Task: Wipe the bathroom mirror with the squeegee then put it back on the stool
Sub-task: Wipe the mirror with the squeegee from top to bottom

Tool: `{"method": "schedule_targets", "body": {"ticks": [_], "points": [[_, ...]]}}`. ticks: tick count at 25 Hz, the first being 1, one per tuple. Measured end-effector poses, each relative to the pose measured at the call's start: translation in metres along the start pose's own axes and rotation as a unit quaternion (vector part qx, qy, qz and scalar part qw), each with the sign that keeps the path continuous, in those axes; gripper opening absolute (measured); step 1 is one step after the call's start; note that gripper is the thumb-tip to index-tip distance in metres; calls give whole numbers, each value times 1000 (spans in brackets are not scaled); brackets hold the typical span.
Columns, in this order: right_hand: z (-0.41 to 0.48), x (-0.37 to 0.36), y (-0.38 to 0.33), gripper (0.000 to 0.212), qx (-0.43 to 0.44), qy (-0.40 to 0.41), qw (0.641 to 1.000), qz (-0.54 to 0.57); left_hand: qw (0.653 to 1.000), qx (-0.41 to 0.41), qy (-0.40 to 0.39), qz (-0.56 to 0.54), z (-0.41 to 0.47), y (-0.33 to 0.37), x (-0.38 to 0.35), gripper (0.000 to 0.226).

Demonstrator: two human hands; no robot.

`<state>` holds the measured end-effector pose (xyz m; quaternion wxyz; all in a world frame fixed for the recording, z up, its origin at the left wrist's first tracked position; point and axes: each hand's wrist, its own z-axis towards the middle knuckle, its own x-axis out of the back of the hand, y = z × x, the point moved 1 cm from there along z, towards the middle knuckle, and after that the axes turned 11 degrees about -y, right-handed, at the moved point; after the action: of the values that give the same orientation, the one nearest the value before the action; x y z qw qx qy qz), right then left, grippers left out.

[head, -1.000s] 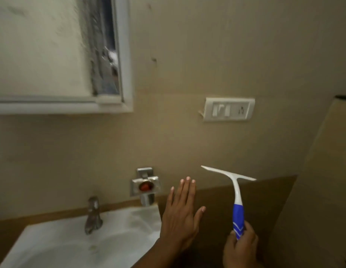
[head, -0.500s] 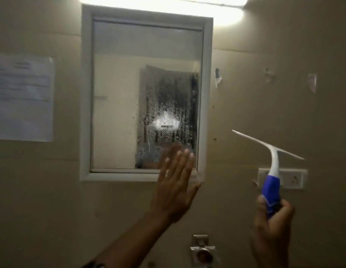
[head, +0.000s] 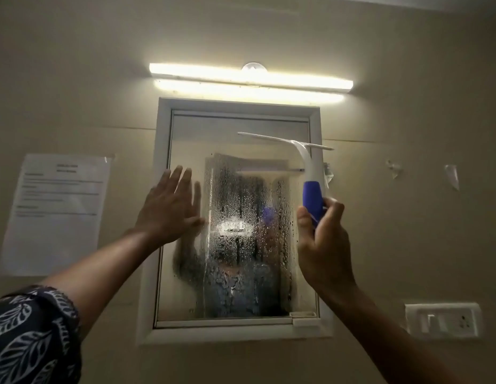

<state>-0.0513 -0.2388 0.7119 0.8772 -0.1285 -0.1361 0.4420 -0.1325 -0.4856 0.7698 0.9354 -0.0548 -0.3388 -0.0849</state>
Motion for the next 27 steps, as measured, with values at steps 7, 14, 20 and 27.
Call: {"method": "schedule_targets", "body": {"ticks": [7, 14, 20, 27], "points": [[59, -22, -16, 47, 48, 19, 991, -121, 997, -68, -18, -4, -2, -12, 3, 120], [83, -34, -8, 57, 44, -11, 986, -163, 993, -51, -3, 104, 2, 1, 2, 116], [96, -35, -2, 52, 23, -31, 988, -148, 996, -6, -29, 80, 9, 0, -2, 120], [110, -44, -10, 57, 14, -34, 990, -137, 996, 19, -37, 84, 9, -3, -4, 119]]}}
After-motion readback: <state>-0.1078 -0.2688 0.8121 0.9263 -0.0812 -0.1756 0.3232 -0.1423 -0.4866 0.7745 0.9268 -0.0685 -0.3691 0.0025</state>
